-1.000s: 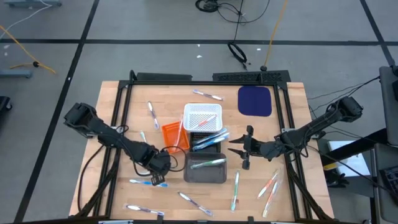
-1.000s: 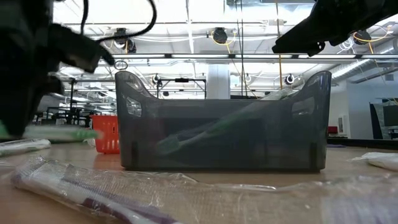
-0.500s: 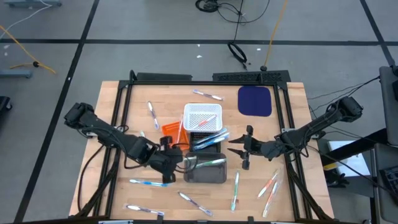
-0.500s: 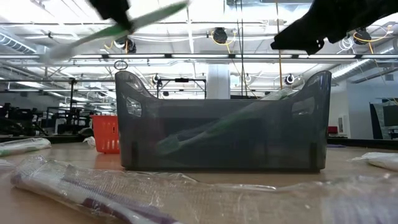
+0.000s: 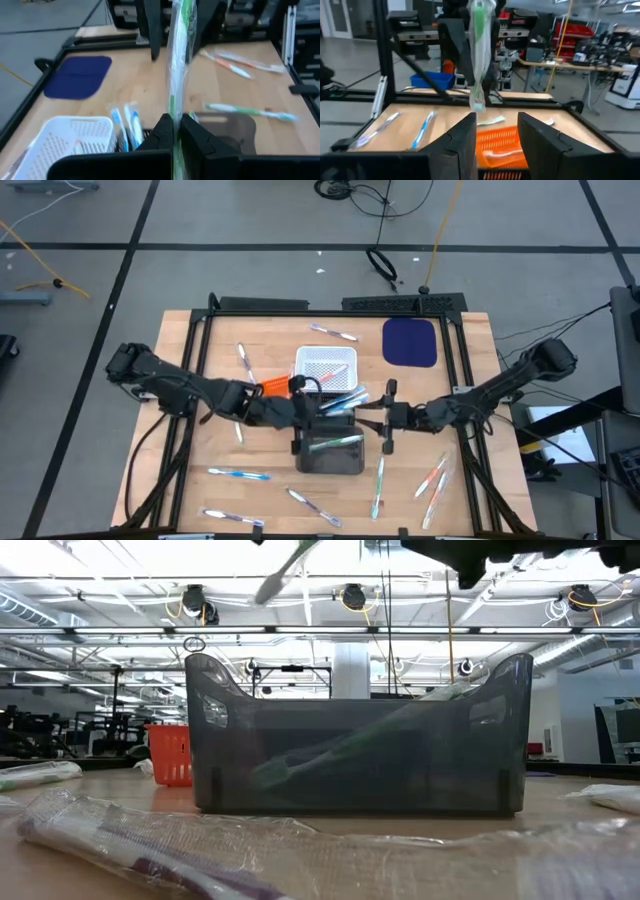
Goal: Pick & Place Toothbrushes
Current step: Put the middle left green toothbrush into the black bin
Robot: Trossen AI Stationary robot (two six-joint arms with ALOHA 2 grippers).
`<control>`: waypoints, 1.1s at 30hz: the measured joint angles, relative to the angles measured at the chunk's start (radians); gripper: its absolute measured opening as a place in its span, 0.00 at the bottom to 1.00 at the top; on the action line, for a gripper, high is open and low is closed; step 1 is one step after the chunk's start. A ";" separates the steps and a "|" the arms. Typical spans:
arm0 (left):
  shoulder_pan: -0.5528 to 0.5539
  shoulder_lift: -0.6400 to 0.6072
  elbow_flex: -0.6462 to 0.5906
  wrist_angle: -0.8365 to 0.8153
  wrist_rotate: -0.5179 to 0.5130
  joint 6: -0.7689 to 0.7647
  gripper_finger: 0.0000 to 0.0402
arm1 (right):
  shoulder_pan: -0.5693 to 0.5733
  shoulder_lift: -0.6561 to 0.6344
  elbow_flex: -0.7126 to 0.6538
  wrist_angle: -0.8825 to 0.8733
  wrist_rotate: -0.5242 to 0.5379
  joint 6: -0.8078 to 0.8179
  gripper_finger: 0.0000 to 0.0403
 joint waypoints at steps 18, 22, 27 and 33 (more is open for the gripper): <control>0.041 0.000 0.000 0.032 0.001 0.025 0.01 | -0.136 0.163 0.087 0.242 -0.236 -0.015 0.33; 0.042 0.000 0.000 0.039 0.001 0.025 0.04 | -0.141 0.191 0.118 0.238 -0.235 -0.029 0.32; 0.041 0.000 0.000 0.040 0.006 0.035 0.01 | -0.134 0.200 0.131 0.235 -0.234 -0.031 0.16; 0.040 0.001 0.000 0.040 0.010 0.038 0.10 | -0.129 0.200 0.131 0.228 -0.229 -0.034 0.04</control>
